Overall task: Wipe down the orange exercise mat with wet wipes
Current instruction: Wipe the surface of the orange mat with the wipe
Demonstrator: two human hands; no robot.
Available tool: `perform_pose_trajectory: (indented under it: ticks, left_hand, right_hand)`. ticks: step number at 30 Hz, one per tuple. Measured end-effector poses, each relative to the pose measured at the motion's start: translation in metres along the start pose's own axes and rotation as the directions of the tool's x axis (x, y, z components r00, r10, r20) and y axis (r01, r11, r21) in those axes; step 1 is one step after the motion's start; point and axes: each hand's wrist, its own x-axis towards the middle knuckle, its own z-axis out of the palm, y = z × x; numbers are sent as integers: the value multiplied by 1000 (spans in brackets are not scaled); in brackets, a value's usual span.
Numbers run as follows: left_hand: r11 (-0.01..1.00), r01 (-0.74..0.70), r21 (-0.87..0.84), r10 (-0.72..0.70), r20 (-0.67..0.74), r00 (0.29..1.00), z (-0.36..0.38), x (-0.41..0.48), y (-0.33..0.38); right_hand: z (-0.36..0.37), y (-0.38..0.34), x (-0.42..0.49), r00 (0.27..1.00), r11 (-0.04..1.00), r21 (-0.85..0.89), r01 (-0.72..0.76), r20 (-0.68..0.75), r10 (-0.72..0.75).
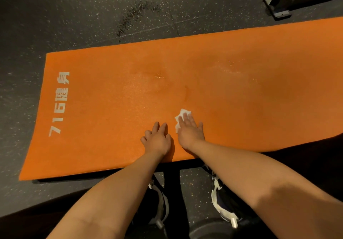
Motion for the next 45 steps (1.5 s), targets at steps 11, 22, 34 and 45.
perform_pose_trajectory:
  ticks: [11, 22, 34, 45]
  left_hand:
    - [999, 23, -37, -27, -120, 992, -2, 45, 20]
    - [1000, 8, -13, -10, -199, 980, -7, 96, 23]
    - [1000, 11, -20, -15, -181, 983, -10, 97, 20]
    - [990, 38, -135, -66, -215, 974, -32, 117, 19]
  right_hand:
    - [-11, 17, 57, 973, 982, 105, -154, -159, 169]
    - [-18, 33, 93, 956, 994, 50, -95, -274, 106]
    - [-33, 36, 113, 942, 997, 37, -67, -327, 75]
    - [-37, 12, 114, 954, 970, -48, 237, -177, -242]
